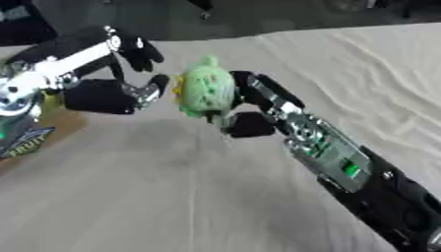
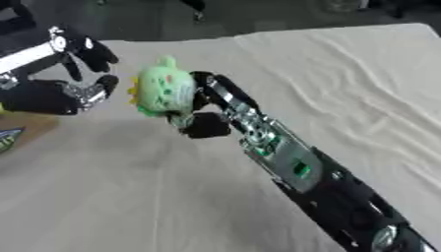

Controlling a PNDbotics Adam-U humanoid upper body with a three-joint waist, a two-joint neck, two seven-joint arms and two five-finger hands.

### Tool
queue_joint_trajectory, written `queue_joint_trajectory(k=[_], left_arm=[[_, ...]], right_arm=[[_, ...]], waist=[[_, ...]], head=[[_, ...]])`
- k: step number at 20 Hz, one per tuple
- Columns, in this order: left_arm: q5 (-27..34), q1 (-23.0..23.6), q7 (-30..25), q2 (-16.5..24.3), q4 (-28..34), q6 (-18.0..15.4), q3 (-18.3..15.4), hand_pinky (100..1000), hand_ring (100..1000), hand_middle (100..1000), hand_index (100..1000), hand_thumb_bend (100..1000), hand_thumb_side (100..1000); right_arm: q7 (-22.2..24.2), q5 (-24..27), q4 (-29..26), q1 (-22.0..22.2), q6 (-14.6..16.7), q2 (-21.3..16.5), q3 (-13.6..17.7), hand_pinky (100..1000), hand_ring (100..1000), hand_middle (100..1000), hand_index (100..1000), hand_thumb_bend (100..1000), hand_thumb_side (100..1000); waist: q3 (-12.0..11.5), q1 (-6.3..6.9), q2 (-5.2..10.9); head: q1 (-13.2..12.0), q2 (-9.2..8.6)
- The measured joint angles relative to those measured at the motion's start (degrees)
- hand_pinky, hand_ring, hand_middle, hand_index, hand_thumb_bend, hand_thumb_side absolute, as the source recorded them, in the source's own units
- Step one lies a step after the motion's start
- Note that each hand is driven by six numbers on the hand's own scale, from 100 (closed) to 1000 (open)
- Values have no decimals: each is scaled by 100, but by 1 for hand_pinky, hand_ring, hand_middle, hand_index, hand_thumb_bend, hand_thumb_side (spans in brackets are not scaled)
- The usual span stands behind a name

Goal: Pick up the objects with one hand, pass them to the other hand, and then place them into the box on the other side of the table.

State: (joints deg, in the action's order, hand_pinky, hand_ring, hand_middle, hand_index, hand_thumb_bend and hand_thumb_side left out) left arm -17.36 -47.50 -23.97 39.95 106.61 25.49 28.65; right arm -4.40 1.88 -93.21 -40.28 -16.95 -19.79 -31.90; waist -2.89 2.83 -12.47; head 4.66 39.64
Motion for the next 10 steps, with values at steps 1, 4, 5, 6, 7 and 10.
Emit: queue_joint_trajectory(k=[1, 4, 5, 6, 7, 10], left_arm=[[8, -15, 6, -25, -1, 37, 8, 612, 720, 652, 809, 188, 654], [-3, -70, -10, -75, -24, 171, 30, 629, 729, 665, 817, 214, 657], [-36, -91, -31, -83, -46, 229, 51, 634, 732, 669, 820, 224, 664], [-83, -103, -62, -104, -73, 289, 68, 643, 738, 676, 823, 243, 671], [-137, -112, -100, -126, -107, 350, 96, 649, 742, 682, 827, 255, 678], [-297, -144, -246, -180, -222, 509, 172, 664, 757, 693, 831, 294, 736]], right_arm=[[-4, -26, 7, 0, 6, 6, 0, 676, 530, 473, 558, 100, 100], [-16, -89, 22, -1, 40, 48, -3, 677, 530, 472, 557, 100, 100], [-24, -113, 23, -1, 50, 49, -11, 677, 530, 473, 557, 100, 100], [-29, -136, 23, -2, 62, 50, -18, 679, 531, 473, 558, 100, 100], [-27, -168, 23, -4, 74, 50, -28, 679, 531, 473, 558, 100, 100], [-12, -277, -5, -6, 97, 50, -32, 681, 532, 474, 558, 100, 100]], waist=[[-2, 1, 0], [-6, 14, 0], [-6, 16, 0], [-6, 17, 0], [-6, 17, 0], [-5, 17, 0]], head=[[0, 0], [1, 0], [1, 0], [1, 0], [1, 0], [1, 0]])
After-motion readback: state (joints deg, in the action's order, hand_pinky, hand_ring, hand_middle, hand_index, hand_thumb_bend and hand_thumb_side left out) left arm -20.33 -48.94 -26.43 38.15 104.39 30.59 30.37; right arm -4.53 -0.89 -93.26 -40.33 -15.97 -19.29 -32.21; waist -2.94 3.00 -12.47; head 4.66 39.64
